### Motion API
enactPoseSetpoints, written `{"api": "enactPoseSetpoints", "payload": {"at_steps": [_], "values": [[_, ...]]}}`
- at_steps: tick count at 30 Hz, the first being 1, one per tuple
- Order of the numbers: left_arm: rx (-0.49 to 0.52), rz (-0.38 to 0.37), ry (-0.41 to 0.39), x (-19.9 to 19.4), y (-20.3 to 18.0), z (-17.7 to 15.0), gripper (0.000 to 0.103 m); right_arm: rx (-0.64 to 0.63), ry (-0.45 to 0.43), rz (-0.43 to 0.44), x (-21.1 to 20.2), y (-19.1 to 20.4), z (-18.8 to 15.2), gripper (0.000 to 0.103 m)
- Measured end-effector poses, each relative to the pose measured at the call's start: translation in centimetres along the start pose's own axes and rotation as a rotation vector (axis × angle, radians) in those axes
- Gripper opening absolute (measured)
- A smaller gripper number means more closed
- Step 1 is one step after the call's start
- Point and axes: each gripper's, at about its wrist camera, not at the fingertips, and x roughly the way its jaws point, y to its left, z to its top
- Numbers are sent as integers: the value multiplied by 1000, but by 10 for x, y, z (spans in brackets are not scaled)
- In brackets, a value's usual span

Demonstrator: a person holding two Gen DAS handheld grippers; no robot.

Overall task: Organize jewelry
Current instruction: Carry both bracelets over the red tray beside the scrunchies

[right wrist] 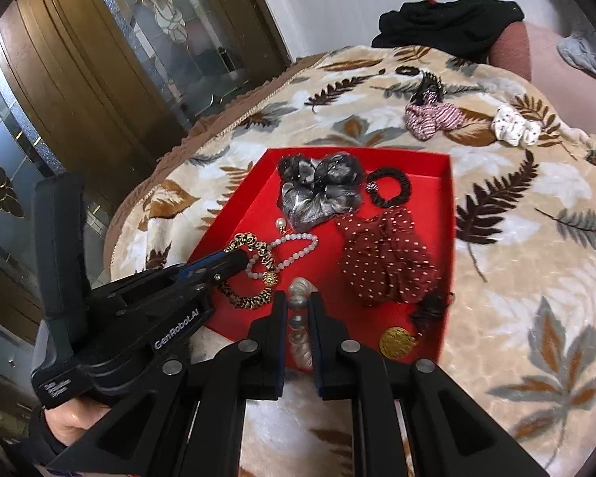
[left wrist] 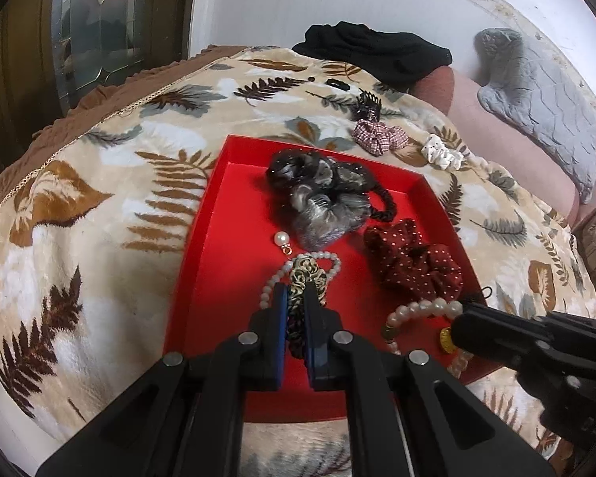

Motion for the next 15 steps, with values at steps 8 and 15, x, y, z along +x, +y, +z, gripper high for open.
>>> {"api": "enactPoseSetpoints", "payload": {"at_steps": [8,15], "values": [[11,-7,35,15,-1,-2,7,1,12,-112,16,-18,4,12],[43,13,54,24,-8,-5,7,12,31,-147,26,-29,2,12]]}}
